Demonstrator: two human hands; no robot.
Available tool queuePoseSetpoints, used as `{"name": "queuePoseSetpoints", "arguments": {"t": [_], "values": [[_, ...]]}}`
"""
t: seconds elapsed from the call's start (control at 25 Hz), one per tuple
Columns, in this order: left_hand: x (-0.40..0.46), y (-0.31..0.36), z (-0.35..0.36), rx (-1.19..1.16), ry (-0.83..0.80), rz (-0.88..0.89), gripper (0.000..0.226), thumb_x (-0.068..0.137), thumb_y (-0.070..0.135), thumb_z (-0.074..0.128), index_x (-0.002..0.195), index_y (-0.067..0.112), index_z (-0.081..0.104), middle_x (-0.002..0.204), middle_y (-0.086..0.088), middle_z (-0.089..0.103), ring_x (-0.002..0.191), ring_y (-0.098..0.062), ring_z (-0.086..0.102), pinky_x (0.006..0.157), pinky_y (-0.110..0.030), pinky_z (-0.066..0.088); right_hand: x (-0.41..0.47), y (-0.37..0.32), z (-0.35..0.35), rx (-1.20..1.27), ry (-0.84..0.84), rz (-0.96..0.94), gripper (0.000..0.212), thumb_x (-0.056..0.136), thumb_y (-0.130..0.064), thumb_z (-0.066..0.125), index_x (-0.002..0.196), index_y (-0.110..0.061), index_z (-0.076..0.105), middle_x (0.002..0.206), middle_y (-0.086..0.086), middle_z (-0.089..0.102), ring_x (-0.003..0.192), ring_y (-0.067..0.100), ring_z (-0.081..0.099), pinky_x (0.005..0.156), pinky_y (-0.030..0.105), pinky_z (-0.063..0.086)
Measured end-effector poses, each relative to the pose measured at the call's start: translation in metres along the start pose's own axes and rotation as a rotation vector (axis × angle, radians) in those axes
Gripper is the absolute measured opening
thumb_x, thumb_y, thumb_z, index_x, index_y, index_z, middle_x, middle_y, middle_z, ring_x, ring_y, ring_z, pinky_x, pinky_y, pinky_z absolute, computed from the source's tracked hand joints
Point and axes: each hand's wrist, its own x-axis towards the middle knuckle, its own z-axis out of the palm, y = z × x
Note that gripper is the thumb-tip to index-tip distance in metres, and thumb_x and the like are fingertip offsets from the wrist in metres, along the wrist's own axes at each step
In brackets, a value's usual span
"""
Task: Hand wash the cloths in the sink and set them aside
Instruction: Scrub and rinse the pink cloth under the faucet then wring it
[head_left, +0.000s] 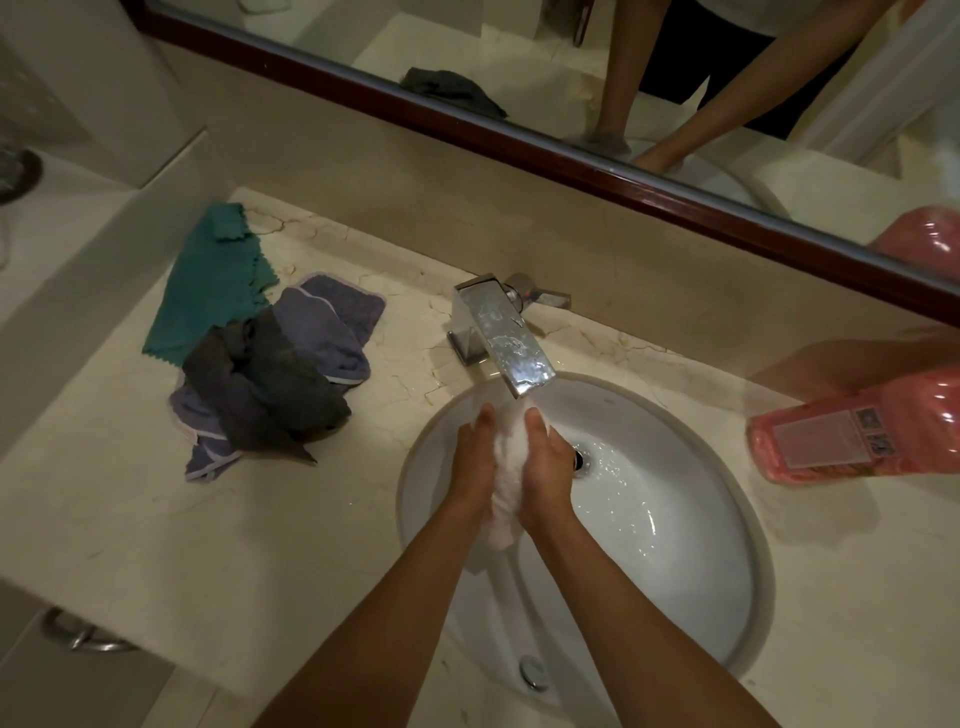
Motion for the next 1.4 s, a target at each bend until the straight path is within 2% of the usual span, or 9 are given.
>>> {"name": "queuePoseSetpoints", "arguments": {"t": [0.16, 0.28, 0.44, 0.64, 0.8, 1.04, 1.12, 1.24, 1.4], "values": [[-0.001, -0.002, -0.003, -0.094, -0.101, -0.149, 0.071, 0.097, 0.069, 0.036, 0.144, 0.017, 0.051, 0.136, -0.019, 0.059, 0.119, -0.031, 0.059, 0.099, -0.044, 0.046, 0.005, -0.007, 0.006, -0.012, -0.031, 0.128, 0.038, 0.099, -0.045, 0.056, 0.086, -0.01, 0.066, 0.085, 0.014, 0.068, 0.082, 0.028, 0.068, 0.081, 0.04, 0.056], [-0.001, 0.002, -0.004, -0.149, -0.144, -0.262, 0.062, 0.097, 0.066, 0.042, 0.115, 0.013, 0.068, 0.119, -0.019, 0.068, 0.117, -0.035, 0.061, 0.106, -0.049, 0.044, 0.012, -0.014, 0.009, 0.054, -0.089, 0.261, 0.059, 0.099, -0.059, 0.043, 0.114, -0.007, 0.068, 0.106, 0.017, 0.072, 0.101, 0.032, 0.069, 0.096, 0.045, 0.054], [0.005, -0.018, -0.002, -0.18, -0.127, -0.063, 0.04, 0.098, 0.039, 0.06, 0.13, 0.016, 0.06, 0.119, -0.008, 0.071, 0.107, -0.025, 0.07, 0.086, -0.038, 0.059, 0.023, -0.008, 0.001, -0.006, -0.156, 0.2, 0.045, 0.101, -0.044, 0.042, 0.086, -0.013, 0.072, 0.077, 0.007, 0.074, 0.072, 0.02, 0.073, 0.062, 0.027, 0.057], [0.009, -0.038, -0.002, -0.222, 0.092, 0.188, 0.024, 0.093, 0.007, 0.066, 0.1, 0.029, 0.073, 0.09, 0.012, 0.077, 0.087, -0.01, 0.072, 0.069, -0.015, 0.053, 0.026, 0.018, -0.026, -0.068, -0.126, 0.076, 0.025, 0.103, -0.036, 0.045, 0.099, -0.02, 0.065, 0.106, 0.0, 0.067, 0.102, 0.017, 0.063, 0.087, 0.035, 0.052], [0.002, -0.047, 0.005, -0.237, 0.071, 0.268, 0.032, 0.098, 0.019, 0.059, 0.124, 0.036, 0.066, 0.117, 0.011, 0.072, 0.104, -0.007, 0.07, 0.078, -0.021, 0.057, 0.019, 0.036, -0.038, 0.199, -0.31, 0.384, 0.051, 0.097, -0.062, 0.044, 0.109, -0.025, 0.076, 0.112, 0.004, 0.075, 0.106, 0.024, 0.07, 0.092, 0.042, 0.053], [0.002, -0.053, -0.001, -0.04, -0.054, 0.314, 0.057, 0.101, 0.0, 0.044, 0.153, 0.024, 0.039, 0.14, 0.0, 0.054, 0.113, -0.008, 0.059, 0.078, -0.007, 0.05, 0.028, 0.024, -0.022, 0.283, -0.25, 0.208, 0.039, 0.1, -0.042, 0.055, 0.126, -0.016, 0.07, 0.124, 0.013, 0.07, 0.114, 0.029, 0.067, 0.104, 0.046, 0.05], [0.0, -0.055, -0.008, -0.047, -0.045, 0.334, 0.044, 0.103, 0.005, 0.046, 0.145, 0.021, 0.051, 0.127, -0.001, 0.064, 0.103, -0.003, 0.065, 0.08, -0.013, 0.052, 0.034, 0.021, -0.019, 0.201, -0.234, 0.123, 0.043, 0.1, -0.032, 0.059, 0.141, -0.018, 0.057, 0.133, 0.013, 0.064, 0.121, 0.031, 0.063, 0.107, 0.049, 0.048], [0.003, -0.048, -0.013, -0.026, 0.178, 0.394, 0.02, 0.101, 0.023, 0.051, 0.105, 0.027, 0.07, 0.094, 0.013, 0.073, 0.084, 0.002, 0.065, 0.079, -0.032, 0.052, 0.038, 0.022, -0.015, 0.14, -0.215, 0.031, 0.026, 0.097, -0.024, 0.064, 0.12, -0.015, 0.071, 0.119, 0.01, 0.072, 0.11, 0.028, 0.068, 0.104, 0.049, 0.05], [0.009, -0.03, -0.004, -0.249, 0.104, 0.33, 0.043, 0.099, 0.039, 0.051, 0.137, 0.019, 0.055, 0.127, -0.002, 0.066, 0.115, -0.017, 0.064, 0.097, -0.038, 0.052, 0.04, 0.021, -0.012, 0.103, -0.191, -0.065, 0.018, 0.097, -0.019, 0.063, 0.084, -0.02, 0.075, 0.084, 0.0, 0.076, 0.084, 0.018, 0.07, 0.08, 0.034, 0.058]]}}
